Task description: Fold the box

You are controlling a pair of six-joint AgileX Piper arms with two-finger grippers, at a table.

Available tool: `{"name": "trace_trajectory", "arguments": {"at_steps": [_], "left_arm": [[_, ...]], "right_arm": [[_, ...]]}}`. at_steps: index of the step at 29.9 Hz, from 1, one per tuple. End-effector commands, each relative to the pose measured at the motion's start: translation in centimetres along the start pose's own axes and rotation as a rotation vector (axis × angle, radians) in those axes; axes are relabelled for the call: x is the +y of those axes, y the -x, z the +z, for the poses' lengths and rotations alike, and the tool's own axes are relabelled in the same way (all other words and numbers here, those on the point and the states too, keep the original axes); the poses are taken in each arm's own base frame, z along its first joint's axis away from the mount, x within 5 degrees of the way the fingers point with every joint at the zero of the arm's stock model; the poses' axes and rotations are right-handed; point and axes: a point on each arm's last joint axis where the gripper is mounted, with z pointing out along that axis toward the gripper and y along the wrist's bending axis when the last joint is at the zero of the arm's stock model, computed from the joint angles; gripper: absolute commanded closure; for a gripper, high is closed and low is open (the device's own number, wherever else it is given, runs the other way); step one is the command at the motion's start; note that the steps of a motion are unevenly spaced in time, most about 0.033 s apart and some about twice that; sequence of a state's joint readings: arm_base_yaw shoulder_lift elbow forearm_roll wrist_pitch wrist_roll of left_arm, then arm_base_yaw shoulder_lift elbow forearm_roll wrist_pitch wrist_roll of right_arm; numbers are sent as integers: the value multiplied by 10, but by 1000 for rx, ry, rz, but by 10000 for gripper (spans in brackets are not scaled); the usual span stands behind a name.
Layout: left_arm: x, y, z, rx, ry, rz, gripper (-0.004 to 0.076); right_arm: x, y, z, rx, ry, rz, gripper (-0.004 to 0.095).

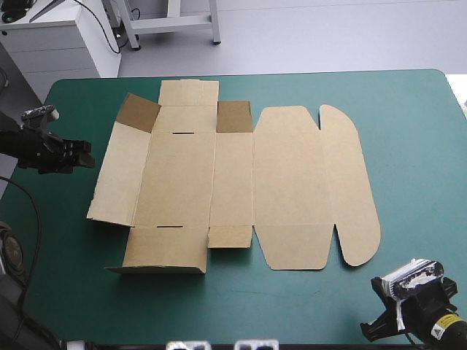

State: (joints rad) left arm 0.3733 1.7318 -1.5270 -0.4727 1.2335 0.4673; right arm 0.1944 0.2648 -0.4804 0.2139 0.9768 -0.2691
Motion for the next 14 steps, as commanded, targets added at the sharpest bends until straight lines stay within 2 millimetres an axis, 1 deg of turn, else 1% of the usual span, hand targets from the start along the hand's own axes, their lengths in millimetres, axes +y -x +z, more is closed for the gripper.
{"name": "trace_trajectory", "arguments": {"at_steps": [1, 5, 8, 10, 14], "left_arm": [[-9, 3, -9, -9, -66, -2, 181], [-6, 8, 7, 0, -142, -45, 182], [-1, 8, 16, 28, -149, -61, 182], [1, 3, 24, 54, -160, -78, 182], [4, -13, 40, 123, -181, -106, 182]], "right_arm": [[-1, 10, -4, -68, -11, -2, 928], [-1, 10, -4, -68, -11, -2, 928], [-1, 10, -4, -68, -11, -2, 928], [-1, 10, -4, -68, -11, -2, 928], [-1, 10, -4, -68, -11, -2, 928]]}}
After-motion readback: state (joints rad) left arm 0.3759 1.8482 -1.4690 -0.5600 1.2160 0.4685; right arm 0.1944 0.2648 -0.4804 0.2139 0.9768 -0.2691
